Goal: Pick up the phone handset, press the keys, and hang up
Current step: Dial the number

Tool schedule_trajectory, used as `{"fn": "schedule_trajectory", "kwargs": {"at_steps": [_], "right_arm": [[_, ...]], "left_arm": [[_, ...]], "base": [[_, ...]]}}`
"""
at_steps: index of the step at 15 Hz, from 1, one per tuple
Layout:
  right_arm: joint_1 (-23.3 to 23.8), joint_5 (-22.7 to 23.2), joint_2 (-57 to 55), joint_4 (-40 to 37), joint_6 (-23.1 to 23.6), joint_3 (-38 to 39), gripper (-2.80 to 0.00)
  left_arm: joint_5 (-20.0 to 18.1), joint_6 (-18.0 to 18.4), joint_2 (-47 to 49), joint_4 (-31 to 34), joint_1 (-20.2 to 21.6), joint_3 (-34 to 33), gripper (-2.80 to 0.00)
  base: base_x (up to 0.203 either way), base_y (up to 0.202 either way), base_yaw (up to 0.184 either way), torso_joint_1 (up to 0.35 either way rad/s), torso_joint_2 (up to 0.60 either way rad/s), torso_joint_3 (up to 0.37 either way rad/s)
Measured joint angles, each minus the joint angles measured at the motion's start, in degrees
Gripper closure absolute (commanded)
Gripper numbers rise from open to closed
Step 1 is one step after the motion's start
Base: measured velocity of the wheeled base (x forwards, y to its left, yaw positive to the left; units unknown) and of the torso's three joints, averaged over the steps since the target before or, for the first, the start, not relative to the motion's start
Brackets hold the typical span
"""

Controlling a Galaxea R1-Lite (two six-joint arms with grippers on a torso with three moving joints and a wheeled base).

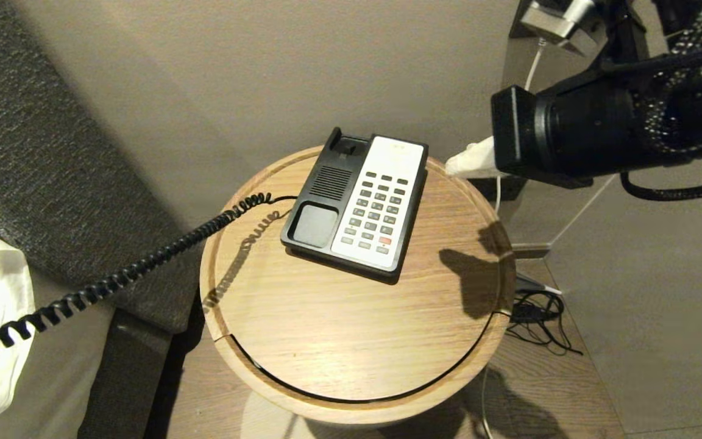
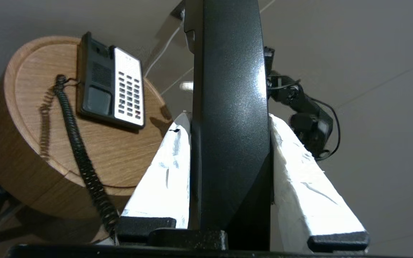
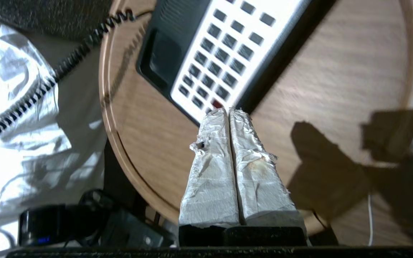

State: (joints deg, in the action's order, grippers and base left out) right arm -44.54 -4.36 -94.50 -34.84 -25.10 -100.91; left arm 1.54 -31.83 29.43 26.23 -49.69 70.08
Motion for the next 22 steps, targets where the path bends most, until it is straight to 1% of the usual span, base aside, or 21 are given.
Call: {"fn": "schedule_trajectory", "kwargs": {"at_steps": [4, 8, 10, 13, 17, 20, 22], "right_arm": [[-3.47, -1.14, -6.56, 2.61, -0.23, -3.3, 0.0], [-4.43, -3.74, -13.08, 6.62, -0.12, -4.39, 0.0], [-4.49, -4.85, -15.46, 7.5, -0.31, -6.25, 0.0], [-4.47, -5.15, -17.38, 7.8, -0.52, -8.36, 0.0], [-4.19, -6.3, -18.56, 9.2, -0.08, -8.96, 0.0], [-2.69, -7.77, -19.07, 9.77, -0.25, -9.04, 0.0], [-2.26, -7.97, -19.21, 10.14, -0.19, -8.96, 0.0]], "left_arm": [[0.12, -0.04, -0.85, -0.13, -0.15, -2.73, 0.0], [0.29, -0.04, -1.55, -0.13, -0.2, -3.72, 0.0], [0.33, -0.04, -1.68, -0.09, -0.23, -3.72, 0.0], [0.3, -0.09, -1.76, -0.11, -0.23, -3.82, 0.0], [0.28, -0.04, -2.15, -0.09, -0.3, -4.46, 0.0], [0.3, -0.04, -2.36, -0.2, -0.56, -4.9, 0.0], [0.27, -0.04, -2.49, -0.2, -0.59, -5.06, 0.0]], "base": [[0.0, 0.0, 0.0, 0.0, 0.0, 0.0], [0.0, 0.0, 0.0, 0.0, 0.0, 0.0], [0.0, 0.0, 0.0, 0.0, 0.0, 0.0], [0.0, 0.0, 0.0, 0.0, 0.0, 0.0], [0.0, 0.0, 0.0, 0.0, 0.0, 0.0], [0.0, 0.0, 0.0, 0.0, 0.0, 0.0], [0.0, 0.0, 0.0, 0.0, 0.0, 0.0]]}}
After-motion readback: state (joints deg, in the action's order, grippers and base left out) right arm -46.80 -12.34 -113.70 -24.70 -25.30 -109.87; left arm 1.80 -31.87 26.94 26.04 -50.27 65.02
